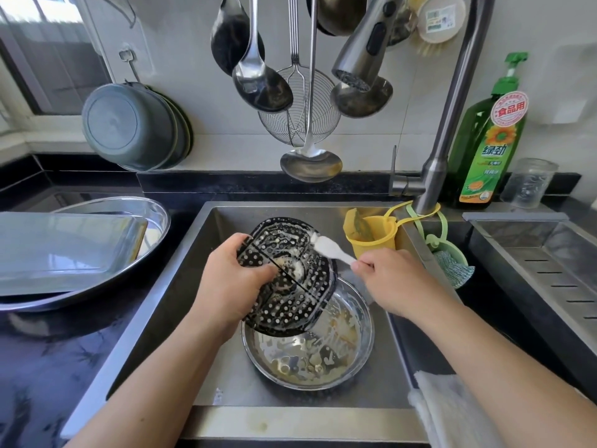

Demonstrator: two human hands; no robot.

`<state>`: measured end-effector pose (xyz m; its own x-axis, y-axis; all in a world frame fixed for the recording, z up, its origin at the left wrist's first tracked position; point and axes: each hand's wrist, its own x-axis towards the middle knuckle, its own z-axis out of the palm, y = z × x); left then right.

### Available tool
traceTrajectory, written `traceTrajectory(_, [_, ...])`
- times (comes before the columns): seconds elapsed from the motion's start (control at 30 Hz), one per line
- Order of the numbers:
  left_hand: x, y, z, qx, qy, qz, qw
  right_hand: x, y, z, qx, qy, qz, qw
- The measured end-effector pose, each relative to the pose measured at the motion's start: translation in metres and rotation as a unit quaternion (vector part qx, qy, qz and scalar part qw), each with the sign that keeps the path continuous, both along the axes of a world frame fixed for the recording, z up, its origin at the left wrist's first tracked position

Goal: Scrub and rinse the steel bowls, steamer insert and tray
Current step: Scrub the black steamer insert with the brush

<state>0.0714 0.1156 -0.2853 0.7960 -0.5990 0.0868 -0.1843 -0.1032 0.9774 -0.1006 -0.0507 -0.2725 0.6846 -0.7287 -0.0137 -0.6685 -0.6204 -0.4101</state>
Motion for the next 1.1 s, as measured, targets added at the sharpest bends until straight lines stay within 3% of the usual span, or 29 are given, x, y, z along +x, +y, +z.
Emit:
traceTrajectory(0.13, [0.007,0.004,0.002,0.024,-0.06,0.013,0.998,-0.011,-0.001,0.007,0.049,0.099,0.025,0.994])
traceTrajectory(0.33, [-0.004,0.0,0.0,0.078,-0.136,-0.06,0.986,-0.009,-0.008,0.007,-0.002,0.013,0.002,1.0])
traceTrajectory(0.47, [0.0,0.002,0.002,0.068,-0.159,-0.036,0.984,-0.012,-0.001,0.009,0.067,0.172,0.045,0.982])
traceTrajectory(0.53, [-0.001,0.002,0.001,0.074,-0.164,-0.041,0.983,-0.009,0.005,0.003,0.048,0.213,0.059,0.974])
traceTrajectory(0.7, [-0.001,-0.001,-0.003,0.082,-0.129,-0.045,0.987,-0.006,-0.001,0.008,-0.019,0.034,0.005,0.999])
traceTrajectory(0.77, [0.0,0.0,-0.001,0.065,-0.094,-0.027,0.993,-0.004,-0.002,0.008,-0.004,0.023,0.005,1.0])
traceTrajectory(0.93, [0.005,0.001,-0.001,0.009,0.007,0.012,1.0,0.003,0.009,-0.004,0.07,0.108,0.049,0.991])
traceTrajectory(1.1, [-0.005,-0.004,-0.001,-0.004,0.032,-0.012,0.999,0.004,0.005,0.001,0.02,-0.018,-0.005,1.0])
